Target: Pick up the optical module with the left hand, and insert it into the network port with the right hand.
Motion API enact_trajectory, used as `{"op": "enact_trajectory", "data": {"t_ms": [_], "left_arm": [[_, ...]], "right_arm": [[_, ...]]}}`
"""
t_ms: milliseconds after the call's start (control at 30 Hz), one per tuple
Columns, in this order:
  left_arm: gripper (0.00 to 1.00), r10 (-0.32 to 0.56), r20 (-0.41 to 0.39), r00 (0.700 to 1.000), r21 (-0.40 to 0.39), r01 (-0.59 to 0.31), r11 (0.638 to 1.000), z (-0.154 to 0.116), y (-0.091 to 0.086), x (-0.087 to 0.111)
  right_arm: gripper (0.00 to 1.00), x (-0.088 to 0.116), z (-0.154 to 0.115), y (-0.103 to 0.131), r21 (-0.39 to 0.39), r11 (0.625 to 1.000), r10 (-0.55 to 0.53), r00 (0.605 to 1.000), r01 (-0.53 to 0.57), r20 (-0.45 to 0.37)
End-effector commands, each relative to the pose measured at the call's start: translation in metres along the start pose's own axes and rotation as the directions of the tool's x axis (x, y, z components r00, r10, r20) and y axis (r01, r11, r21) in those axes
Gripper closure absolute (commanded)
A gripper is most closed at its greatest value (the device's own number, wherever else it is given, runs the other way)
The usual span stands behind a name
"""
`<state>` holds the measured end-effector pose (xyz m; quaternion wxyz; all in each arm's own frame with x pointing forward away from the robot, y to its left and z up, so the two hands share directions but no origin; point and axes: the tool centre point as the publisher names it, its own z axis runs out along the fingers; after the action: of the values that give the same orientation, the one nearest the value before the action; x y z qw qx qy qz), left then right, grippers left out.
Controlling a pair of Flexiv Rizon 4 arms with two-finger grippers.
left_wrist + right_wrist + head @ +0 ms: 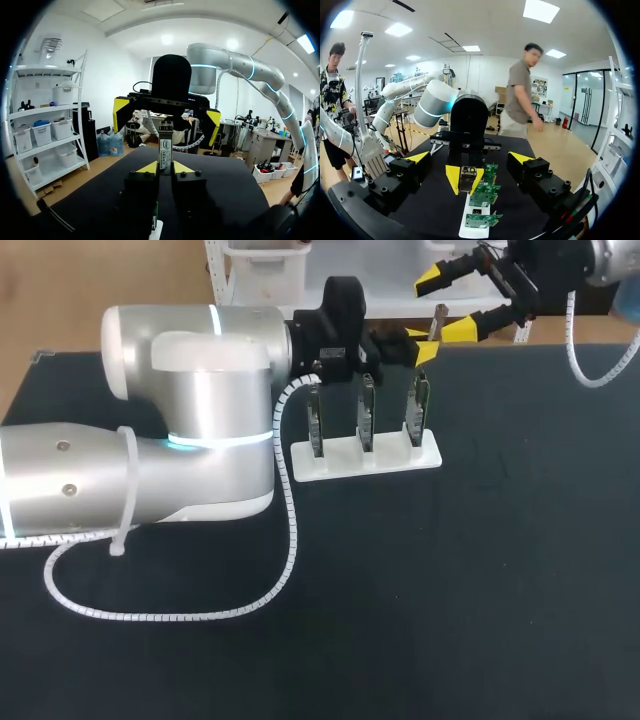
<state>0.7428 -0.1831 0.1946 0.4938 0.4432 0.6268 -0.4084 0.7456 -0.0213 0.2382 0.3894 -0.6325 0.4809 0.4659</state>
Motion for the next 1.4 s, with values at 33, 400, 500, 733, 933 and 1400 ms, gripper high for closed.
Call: {"op": "enact_trajectory", "data": {"t_ms": [33,400,500,733,933,1400], "left_arm": [[1.0,-0.001,-0.006,1.0,0.003,0.001,1.0,0.0011,0.0015,-0.0009],[1.0,-0.001,-0.006,1.0,0.003,0.001,1.0,0.0011,0.0015,-0.0009],[1.0,-0.001,-0.006,1.0,0.003,0.001,1.0,0.0011,0.0015,-0.0009],[1.0,-0.001,-0.006,1.0,0.003,0.001,1.0,0.0011,0.0015,-0.0009],[1.0,-0.001,-0.006,1.0,0.003,0.001,1.0,0.0011,0.0015,-0.0009],[0.91,-0.001,-0.006,1.0,0.003,0.001,1.0,0.0011,0.0015,-0.0009]], "right_arm": [[0.0,-0.0002,0.0003,0.0023,0.005,1.0,-0.001,1.0,0.001,-0.002],[0.0,-0.0002,0.0003,0.0023,0.005,1.0,-0.001,1.0,0.001,-0.002],[0.36,-0.0002,0.0003,0.0023,0.005,1.0,-0.001,1.0,0.001,-0.002],[1.0,-0.0002,0.0003,0.0023,0.005,1.0,-0.001,1.0,0.001,-0.002],[1.0,-0.0002,0.0003,0.0023,0.005,1.0,-0.001,1.0,0.001,-0.002],[1.0,-0.0002,0.0003,0.0023,0.005,1.0,-0.001,1.0,0.001,-0.002]]}}
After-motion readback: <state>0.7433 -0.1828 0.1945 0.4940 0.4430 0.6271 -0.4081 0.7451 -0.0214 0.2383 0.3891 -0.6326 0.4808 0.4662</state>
